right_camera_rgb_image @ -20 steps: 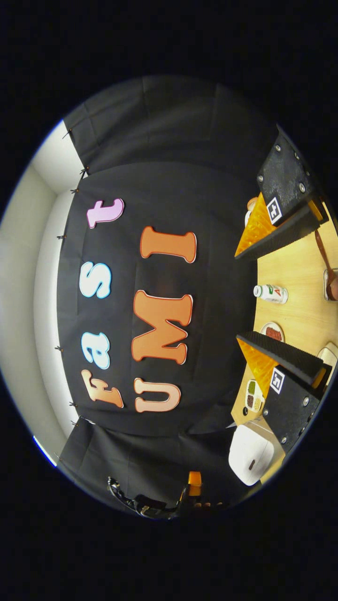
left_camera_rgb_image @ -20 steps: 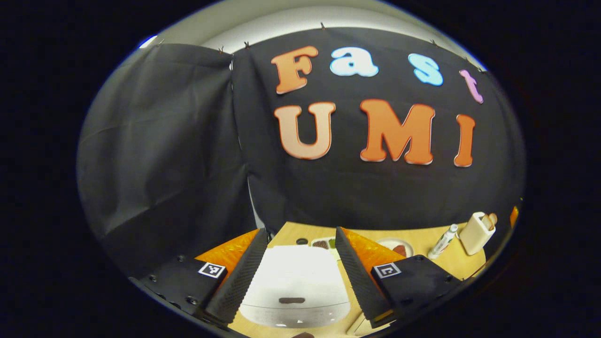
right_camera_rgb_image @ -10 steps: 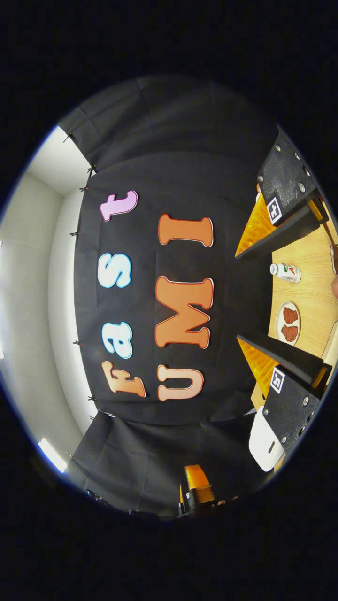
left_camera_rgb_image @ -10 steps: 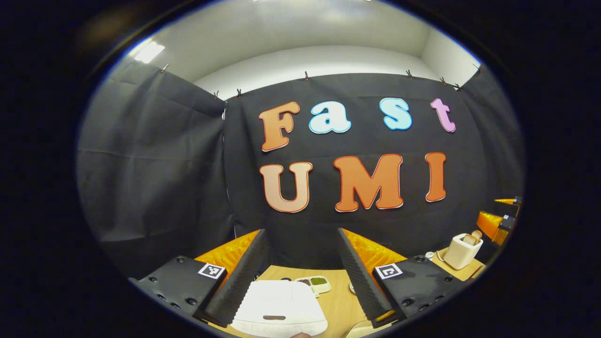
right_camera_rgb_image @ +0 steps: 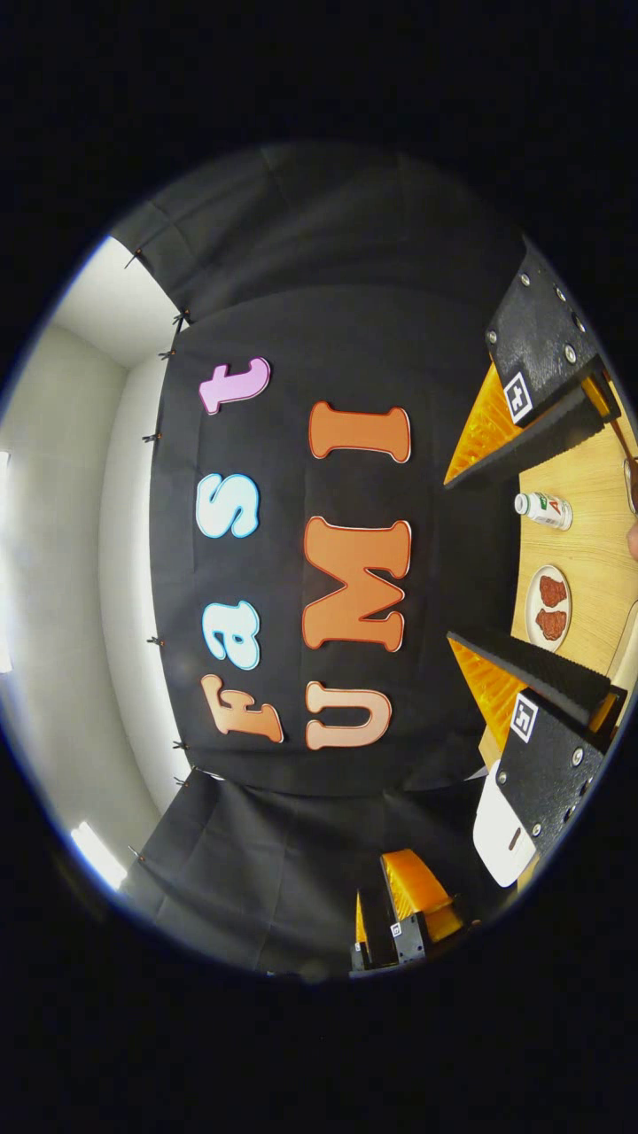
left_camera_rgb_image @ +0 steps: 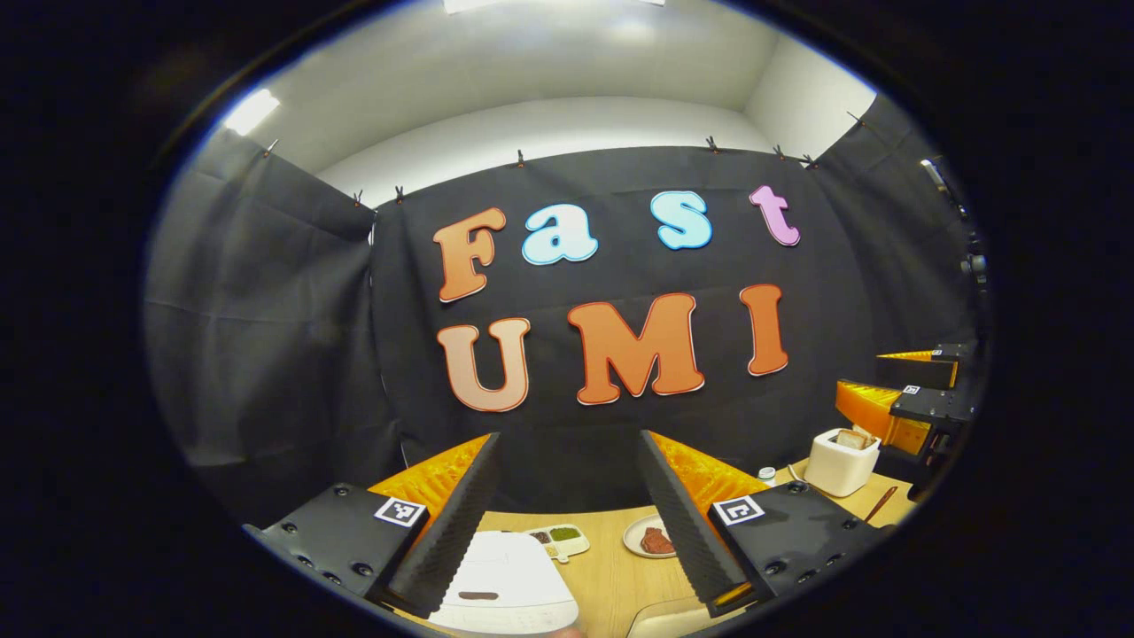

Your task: Close the left gripper, press the button to open the rice cooker; take a wooden spoon from the chopstick holder with the right hand, scoop a spoonful of rice and pour it into the rice cooker, then put the wooden spoon back into the chopstick holder.

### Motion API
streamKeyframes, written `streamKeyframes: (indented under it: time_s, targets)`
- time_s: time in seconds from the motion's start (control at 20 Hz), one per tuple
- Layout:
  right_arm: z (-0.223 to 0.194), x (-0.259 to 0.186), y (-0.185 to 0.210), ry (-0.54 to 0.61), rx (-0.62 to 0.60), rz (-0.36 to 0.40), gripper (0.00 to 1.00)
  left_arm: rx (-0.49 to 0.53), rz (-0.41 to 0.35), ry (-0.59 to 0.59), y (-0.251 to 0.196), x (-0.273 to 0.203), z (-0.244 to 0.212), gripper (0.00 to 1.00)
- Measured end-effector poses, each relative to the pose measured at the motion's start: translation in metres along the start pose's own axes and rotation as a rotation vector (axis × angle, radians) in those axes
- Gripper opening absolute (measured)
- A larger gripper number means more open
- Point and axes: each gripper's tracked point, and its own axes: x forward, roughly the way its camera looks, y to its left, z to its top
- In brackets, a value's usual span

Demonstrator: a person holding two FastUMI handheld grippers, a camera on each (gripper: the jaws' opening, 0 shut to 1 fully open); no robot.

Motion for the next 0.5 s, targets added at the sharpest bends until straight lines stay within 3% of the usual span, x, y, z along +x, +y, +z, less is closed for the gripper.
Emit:
streamKeyframes:
  time_s: [0.05,0.1,0.5]
  targets:
    - [0.0000,0.0000,-0.0007,-0.001,-0.002,-0.005,1.00,0.002,-0.003,0.004,-0.0017,-0.0014,-0.0023,1.00]
    - [-0.0021,-0.0008,0.0004,0.004,0.000,-0.008,0.95,0.008,-0.003,0.008,-0.0035,-0.0017,-0.0034,1.00]
    - [-0.0042,0.0000,0.0034,0.018,-0.004,0.003,0.95,0.014,-0.006,0.036,-0.0063,-0.0004,-0.0114,1.00]
